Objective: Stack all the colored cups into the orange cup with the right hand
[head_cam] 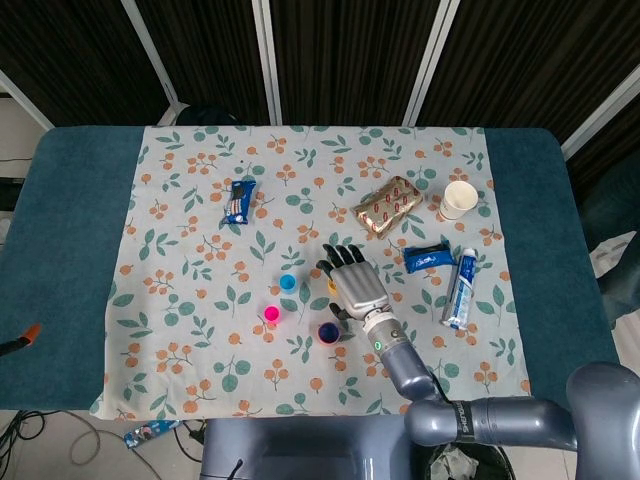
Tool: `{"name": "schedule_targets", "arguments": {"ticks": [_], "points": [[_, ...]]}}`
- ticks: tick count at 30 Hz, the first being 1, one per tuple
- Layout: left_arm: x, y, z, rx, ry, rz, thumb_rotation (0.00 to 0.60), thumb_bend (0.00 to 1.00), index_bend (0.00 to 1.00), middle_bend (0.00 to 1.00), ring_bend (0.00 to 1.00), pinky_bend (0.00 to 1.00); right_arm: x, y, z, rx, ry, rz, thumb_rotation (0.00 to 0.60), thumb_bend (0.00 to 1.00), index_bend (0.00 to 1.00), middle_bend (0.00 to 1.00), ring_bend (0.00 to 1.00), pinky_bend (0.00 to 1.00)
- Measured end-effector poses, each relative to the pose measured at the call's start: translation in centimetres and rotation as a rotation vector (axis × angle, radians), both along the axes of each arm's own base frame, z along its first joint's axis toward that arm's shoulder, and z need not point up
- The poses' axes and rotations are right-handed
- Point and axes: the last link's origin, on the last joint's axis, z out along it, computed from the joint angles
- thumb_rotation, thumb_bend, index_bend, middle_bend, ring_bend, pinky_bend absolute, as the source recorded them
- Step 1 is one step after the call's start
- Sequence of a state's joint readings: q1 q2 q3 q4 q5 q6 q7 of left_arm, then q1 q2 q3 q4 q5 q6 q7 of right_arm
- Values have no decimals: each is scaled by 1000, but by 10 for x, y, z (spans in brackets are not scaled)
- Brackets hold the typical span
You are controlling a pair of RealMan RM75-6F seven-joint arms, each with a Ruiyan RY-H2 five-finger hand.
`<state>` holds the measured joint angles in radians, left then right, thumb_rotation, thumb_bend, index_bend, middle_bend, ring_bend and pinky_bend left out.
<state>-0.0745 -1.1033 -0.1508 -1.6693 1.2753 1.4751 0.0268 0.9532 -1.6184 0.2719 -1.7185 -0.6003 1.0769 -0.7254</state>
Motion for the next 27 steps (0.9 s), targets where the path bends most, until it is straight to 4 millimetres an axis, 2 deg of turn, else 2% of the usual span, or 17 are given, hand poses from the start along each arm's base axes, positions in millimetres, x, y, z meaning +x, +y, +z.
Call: {"name": "schedule_targets", "arguments": {"ticks": [11, 27], "points": [[0, 1, 0, -3, 0, 2, 600, 122, 41, 0, 0, 0, -2, -14, -18, 2, 41, -38, 600, 404, 281, 0, 0, 36], [0, 1, -2, -7, 6, 5, 600, 122, 41, 0, 0, 0, -14, -25, -26, -15, 47, -74, 600, 404, 343, 0, 0, 36]]}}
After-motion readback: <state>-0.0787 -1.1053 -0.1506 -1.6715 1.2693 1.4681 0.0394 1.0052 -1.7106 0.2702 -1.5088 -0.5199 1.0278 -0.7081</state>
